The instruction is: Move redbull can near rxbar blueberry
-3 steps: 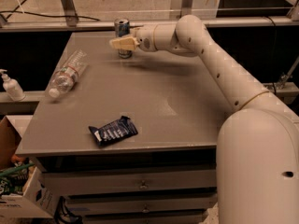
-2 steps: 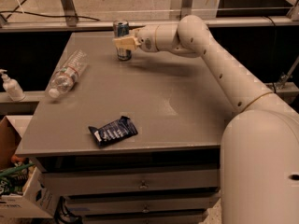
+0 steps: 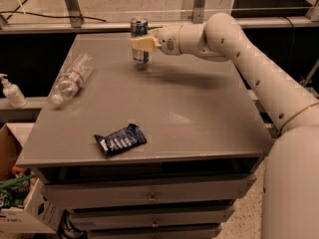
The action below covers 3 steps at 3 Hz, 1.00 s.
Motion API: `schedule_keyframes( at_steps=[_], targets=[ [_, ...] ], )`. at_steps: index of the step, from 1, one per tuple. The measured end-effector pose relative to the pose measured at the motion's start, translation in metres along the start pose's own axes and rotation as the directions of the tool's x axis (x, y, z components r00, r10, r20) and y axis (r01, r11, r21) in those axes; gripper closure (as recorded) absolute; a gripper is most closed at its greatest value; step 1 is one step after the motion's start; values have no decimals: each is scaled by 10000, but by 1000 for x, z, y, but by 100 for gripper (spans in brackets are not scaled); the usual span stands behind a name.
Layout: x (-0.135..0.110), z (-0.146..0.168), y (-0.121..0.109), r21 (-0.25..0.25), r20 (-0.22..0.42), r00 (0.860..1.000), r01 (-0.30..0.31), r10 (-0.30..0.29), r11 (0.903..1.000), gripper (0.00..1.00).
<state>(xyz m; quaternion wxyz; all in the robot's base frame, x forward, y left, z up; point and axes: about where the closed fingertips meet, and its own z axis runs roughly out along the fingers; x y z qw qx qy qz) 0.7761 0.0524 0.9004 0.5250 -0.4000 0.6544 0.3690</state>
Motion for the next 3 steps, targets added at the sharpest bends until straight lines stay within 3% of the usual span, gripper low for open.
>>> schedule_keyframes(
  at_steps=[1,2,3],
  targets=[
    [-6,-51,22,198,184,9998,101,-104,9998,100],
    [14,-123,57,657,-169,9998,85,-74,9978,100],
    [14,-123,57,636,-167,9998,85,-74,9979,100]
  ],
)
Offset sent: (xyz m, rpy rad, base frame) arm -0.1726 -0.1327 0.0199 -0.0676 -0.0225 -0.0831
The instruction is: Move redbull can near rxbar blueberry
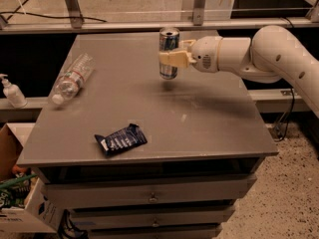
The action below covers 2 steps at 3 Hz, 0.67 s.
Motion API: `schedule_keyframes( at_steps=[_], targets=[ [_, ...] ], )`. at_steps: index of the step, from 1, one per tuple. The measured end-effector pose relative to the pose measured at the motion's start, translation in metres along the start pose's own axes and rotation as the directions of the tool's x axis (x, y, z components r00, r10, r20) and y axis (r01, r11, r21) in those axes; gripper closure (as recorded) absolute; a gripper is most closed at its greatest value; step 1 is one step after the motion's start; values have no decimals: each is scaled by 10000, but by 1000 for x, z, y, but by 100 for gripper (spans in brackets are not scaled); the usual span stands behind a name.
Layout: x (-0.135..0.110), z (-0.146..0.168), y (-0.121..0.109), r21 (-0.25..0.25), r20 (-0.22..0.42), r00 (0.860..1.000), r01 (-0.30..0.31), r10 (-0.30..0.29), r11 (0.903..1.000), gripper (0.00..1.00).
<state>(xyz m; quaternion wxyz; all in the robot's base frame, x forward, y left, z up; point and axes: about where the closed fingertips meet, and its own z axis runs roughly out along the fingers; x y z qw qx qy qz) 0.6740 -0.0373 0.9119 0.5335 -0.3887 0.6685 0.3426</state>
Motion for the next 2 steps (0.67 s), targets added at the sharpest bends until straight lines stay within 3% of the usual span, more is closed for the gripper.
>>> schedule_keyframes(
  at_steps=[1,2],
  targets=[
    [-4,-15,4,27,364,9992,-158,157,9999,100],
    [-7,-34,22,-196,995,9933,-572,589,9982,100]
  ],
)
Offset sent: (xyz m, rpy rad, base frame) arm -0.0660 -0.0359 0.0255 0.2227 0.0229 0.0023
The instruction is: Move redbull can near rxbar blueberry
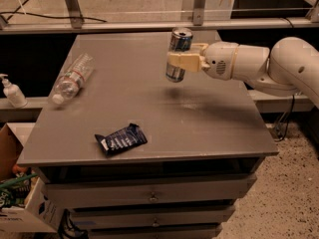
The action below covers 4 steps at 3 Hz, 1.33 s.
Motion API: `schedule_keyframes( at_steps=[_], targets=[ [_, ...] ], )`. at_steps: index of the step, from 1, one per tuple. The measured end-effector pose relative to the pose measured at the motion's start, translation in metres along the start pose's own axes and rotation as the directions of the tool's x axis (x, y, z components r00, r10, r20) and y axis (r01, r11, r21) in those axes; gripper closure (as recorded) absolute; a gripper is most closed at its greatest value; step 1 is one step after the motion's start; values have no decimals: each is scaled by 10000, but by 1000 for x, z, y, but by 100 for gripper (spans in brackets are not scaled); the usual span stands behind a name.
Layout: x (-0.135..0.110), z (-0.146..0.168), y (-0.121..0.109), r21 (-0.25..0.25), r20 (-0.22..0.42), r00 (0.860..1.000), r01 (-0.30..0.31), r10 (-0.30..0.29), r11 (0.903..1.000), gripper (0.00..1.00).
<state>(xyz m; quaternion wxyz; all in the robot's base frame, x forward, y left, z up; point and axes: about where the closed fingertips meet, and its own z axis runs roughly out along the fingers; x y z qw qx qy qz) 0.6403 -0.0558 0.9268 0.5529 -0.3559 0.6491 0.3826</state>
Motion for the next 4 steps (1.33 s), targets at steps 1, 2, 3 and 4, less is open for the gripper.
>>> schedule_keyframes(
  at_steps=[1,2,3,4],
  targets=[
    [0,-7,28,-525,345,9986,-393,412,9978,100],
    [10,-8,56,-1042,316,9961,-786,823,9914,100],
    [19,-14,79,-1380,27,9954,-948,961,9859,100],
    [22,-21,96,-1574,-385,9965,-797,745,9843,100]
  ],
)
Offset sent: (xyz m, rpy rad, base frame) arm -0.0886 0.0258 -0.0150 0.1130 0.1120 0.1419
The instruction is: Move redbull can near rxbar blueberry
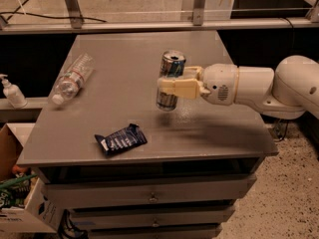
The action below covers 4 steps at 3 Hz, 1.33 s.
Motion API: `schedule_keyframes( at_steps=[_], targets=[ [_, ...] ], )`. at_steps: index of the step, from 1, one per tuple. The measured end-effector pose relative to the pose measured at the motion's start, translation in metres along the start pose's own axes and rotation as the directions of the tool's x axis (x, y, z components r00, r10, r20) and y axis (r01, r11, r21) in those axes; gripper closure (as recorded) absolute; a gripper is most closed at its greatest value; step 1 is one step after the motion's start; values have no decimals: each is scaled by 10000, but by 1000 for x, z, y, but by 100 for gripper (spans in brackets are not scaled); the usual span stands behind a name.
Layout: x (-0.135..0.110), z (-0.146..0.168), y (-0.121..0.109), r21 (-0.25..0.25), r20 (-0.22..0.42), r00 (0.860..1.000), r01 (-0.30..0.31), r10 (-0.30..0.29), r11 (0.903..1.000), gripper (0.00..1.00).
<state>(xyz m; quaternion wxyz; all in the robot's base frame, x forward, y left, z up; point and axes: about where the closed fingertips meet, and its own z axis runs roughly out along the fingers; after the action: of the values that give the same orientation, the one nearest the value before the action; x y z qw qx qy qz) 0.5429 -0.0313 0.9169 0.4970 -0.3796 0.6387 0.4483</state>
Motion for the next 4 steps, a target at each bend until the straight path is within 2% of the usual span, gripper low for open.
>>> schedule_keyframes(
  at_steps=[1,2,4],
  targets=[
    [11,-2,15,-207,-501,9986,128,-138,9997,100],
    [11,-2,15,-208,-502,9986,128,-138,9997,100],
    [10,11,29,-805,-385,9984,385,-417,9960,100]
  ],
)
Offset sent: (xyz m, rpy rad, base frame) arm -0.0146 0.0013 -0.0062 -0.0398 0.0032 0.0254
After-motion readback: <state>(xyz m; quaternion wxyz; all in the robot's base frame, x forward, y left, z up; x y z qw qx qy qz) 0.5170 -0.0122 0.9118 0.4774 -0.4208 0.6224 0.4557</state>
